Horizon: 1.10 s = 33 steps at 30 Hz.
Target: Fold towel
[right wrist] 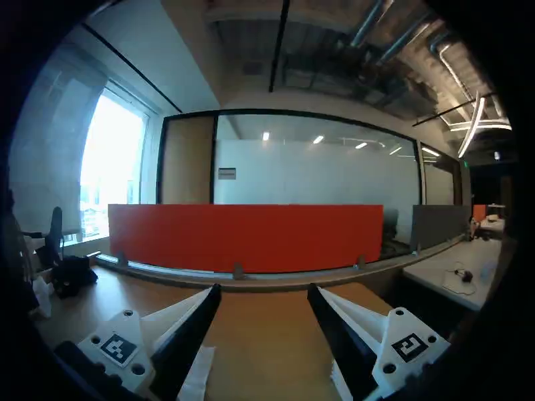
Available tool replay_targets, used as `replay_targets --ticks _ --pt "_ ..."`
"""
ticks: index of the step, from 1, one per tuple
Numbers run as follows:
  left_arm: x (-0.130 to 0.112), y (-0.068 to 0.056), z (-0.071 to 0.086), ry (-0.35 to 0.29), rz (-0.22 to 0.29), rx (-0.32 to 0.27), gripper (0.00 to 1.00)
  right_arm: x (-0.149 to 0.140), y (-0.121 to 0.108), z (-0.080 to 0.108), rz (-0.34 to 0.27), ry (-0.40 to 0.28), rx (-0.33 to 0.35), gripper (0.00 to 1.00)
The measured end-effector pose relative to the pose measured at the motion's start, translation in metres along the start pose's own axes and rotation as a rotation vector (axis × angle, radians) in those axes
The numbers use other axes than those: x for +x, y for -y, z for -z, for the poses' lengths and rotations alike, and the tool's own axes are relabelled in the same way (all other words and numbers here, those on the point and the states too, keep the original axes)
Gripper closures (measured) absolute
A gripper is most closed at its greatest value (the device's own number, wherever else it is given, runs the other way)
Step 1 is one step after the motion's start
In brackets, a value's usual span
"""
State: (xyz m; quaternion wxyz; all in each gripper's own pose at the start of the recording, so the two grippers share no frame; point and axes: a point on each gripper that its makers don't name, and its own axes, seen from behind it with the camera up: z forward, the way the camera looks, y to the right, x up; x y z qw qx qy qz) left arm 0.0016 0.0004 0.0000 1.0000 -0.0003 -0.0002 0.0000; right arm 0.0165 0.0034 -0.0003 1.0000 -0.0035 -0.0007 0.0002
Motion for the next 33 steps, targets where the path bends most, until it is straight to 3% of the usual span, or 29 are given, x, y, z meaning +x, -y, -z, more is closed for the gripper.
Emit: replay_targets --ticks 9,14,20,26,33 --pt "0.017 -0.003 -0.001 0.005 -0.005 -0.009 0.02 0.018 0.0 0.003 -0.001 0.013 0.007 0.0" --pt "0.02 -0.007 0.0 0.022 -0.027 -0.041 0.02 0.025 0.01 0.002 0.028 0.028 0.046 0.0" --pt "0.017 -0.017 0.004 0.063 -0.07 -0.115 0.02 0.022 0.037 0.003 0.09 0.082 0.163 0.0" --pt "0.009 -0.036 0.008 0.12 -0.098 -0.233 0.02 0.015 0.063 0.005 0.15 0.129 0.293 0.0" --pt "-0.005 -0.049 0.014 0.167 -0.118 -0.316 0.02 0.007 0.078 0.007 0.166 0.179 0.366 0.0"
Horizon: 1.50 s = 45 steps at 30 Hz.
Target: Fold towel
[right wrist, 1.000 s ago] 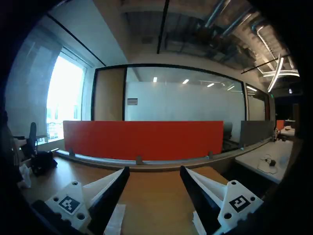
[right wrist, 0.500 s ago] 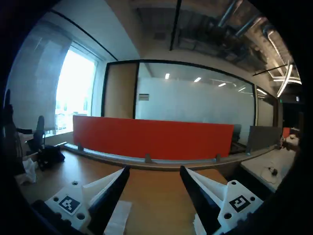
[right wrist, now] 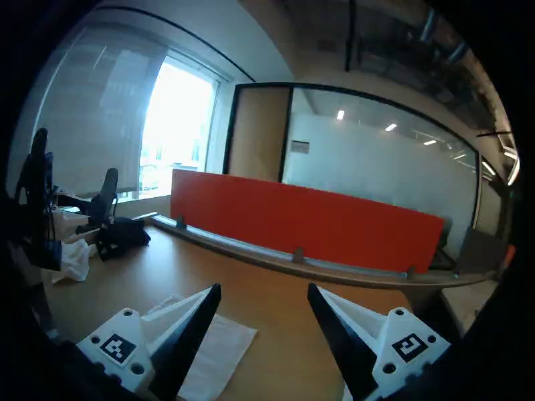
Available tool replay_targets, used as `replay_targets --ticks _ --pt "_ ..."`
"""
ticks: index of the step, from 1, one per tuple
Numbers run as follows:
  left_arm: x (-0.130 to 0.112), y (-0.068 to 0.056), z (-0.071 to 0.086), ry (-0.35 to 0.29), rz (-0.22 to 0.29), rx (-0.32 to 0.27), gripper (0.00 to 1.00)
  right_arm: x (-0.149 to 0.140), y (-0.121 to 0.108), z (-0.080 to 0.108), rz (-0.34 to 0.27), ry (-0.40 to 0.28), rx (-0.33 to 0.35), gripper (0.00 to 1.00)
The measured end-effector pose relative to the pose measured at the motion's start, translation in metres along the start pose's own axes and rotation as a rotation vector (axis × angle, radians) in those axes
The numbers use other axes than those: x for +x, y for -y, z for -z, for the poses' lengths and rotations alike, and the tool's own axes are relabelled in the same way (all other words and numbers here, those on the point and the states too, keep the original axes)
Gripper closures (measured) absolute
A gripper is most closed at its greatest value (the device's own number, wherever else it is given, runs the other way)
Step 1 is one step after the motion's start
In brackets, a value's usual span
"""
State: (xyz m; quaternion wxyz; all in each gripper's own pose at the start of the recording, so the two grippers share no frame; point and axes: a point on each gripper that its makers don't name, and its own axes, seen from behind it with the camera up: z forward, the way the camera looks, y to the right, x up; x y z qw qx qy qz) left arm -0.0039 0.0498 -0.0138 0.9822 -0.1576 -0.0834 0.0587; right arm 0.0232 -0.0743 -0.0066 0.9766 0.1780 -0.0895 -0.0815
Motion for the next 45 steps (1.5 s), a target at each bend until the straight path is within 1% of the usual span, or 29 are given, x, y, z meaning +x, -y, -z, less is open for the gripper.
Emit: replay_targets --ticks 2,9,12,17,26,33,39,45 --pt "-0.006 -0.005 -0.001 0.02 -0.007 -0.02 0.02 -0.004 0.006 -0.001 0.003 0.02 0.022 0.0" --pt "-0.029 -0.032 -0.003 0.095 -0.054 -0.131 0.02 -0.032 0.029 0.001 0.041 0.112 0.133 0.0" --pt "-0.038 -0.039 -0.004 0.121 -0.07 -0.162 0.02 -0.039 0.035 0.003 0.063 0.139 0.164 0.0" --pt "-0.052 -0.049 -0.005 0.151 -0.083 -0.2 0.02 -0.051 0.042 0.003 0.089 0.17 0.199 0.0" --pt "-0.085 -0.066 -0.007 0.19 -0.093 -0.23 0.01 -0.089 0.053 0.001 0.093 0.229 0.228 0.0" --pt "-0.123 -0.08 -0.006 0.24 -0.1 -0.254 0.02 -0.123 0.065 0.0 0.097 0.273 0.251 0.0" --pt "-0.155 -0.087 -0.005 0.282 -0.105 -0.269 0.01 -0.154 0.075 -0.001 0.113 0.311 0.272 0.0" --pt "-0.179 -0.095 -0.007 0.318 -0.105 -0.294 0.02 -0.187 0.084 -0.003 0.123 0.354 0.288 0.0"
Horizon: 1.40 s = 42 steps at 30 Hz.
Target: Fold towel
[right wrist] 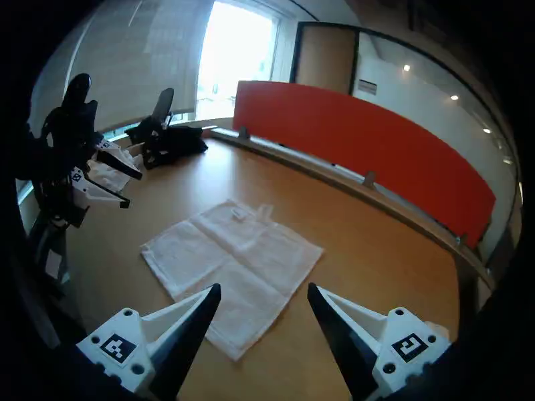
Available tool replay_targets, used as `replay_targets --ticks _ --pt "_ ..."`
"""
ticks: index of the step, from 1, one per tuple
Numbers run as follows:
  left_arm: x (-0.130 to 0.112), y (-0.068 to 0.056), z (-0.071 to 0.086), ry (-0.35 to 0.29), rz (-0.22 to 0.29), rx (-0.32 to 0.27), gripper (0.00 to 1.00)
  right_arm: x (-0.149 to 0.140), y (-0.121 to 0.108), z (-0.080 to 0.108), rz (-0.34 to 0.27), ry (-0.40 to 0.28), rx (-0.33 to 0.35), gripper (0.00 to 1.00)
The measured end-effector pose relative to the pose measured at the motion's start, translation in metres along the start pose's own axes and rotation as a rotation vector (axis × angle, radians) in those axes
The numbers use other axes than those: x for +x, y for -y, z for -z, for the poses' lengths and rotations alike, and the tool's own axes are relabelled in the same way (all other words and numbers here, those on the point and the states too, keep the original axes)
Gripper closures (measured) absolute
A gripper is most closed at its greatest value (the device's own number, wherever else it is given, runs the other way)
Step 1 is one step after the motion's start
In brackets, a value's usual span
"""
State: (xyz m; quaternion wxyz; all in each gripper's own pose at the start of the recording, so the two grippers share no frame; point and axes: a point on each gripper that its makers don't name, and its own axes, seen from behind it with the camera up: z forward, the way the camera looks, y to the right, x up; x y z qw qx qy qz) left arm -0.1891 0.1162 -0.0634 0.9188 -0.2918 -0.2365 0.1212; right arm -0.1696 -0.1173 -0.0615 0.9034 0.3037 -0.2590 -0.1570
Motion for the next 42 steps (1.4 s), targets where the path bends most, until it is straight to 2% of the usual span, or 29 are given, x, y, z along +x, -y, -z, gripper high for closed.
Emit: replay_targets --ticks 12,24,42 --pt "-0.044 -0.009 -0.026 0.077 -0.008 -0.037 0.02 -0.053 0.02 -0.025 -0.006 0.091 0.046 0.0" --pt "-0.087 -0.019 -0.048 0.17 0.003 -0.079 0.01 -0.097 0.034 -0.038 0.002 0.179 0.086 0.0" --pt "-0.114 -0.026 -0.062 0.265 0.024 -0.124 0.02 -0.127 0.041 -0.041 0.0 0.26 0.123 0.01"
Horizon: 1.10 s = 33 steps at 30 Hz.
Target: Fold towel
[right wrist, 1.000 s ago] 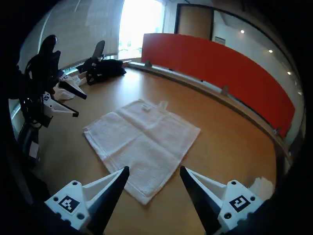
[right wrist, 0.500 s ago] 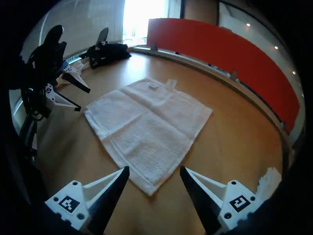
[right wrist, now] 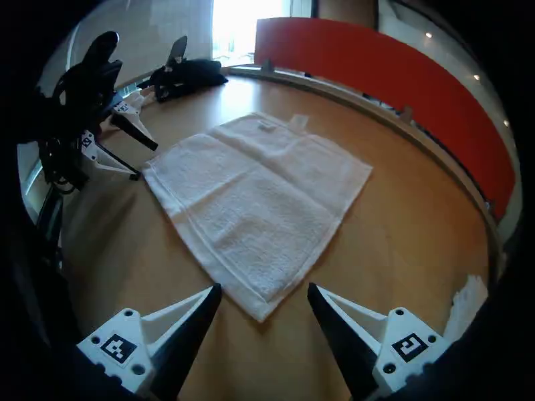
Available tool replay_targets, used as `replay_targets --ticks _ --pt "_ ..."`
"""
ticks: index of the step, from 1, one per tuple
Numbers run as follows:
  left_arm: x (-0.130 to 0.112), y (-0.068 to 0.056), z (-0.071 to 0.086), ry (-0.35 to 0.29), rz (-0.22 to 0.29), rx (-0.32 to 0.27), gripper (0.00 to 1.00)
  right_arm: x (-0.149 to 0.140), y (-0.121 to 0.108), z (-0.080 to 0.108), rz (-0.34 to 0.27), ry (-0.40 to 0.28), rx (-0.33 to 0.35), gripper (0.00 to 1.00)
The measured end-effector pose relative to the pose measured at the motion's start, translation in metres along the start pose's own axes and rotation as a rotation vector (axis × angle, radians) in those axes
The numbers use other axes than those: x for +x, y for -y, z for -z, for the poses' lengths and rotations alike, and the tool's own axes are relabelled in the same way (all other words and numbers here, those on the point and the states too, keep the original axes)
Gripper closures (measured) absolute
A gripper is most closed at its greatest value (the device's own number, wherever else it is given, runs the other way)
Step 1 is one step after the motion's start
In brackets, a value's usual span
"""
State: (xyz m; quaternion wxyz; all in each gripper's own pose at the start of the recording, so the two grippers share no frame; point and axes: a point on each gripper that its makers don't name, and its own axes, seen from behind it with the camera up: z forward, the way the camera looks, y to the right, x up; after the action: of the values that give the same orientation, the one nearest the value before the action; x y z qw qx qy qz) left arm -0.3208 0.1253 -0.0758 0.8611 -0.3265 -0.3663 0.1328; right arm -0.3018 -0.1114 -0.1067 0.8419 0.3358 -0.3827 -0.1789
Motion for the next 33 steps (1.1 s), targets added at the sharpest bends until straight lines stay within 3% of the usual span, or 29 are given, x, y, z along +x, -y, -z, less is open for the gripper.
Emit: replay_targets --ticks 16,28,33 --pt "-0.0045 -0.0037 -0.0044 0.025 -0.008 -0.006 0.03 -0.0055 0.0024 -0.0005 -0.021 0.009 0.045 0.13" --pt "-0.0039 -0.0008 -0.0072 0.039 -0.008 0.031 0.21 -0.0045 0.0049 -0.0015 -0.008 0.002 0.057 0.35" --pt "-0.0034 -0.0048 -0.0083 0.045 -0.015 0.025 0.36 -0.0038 0.0077 -0.0023 0.003 0.002 0.067 0.44"
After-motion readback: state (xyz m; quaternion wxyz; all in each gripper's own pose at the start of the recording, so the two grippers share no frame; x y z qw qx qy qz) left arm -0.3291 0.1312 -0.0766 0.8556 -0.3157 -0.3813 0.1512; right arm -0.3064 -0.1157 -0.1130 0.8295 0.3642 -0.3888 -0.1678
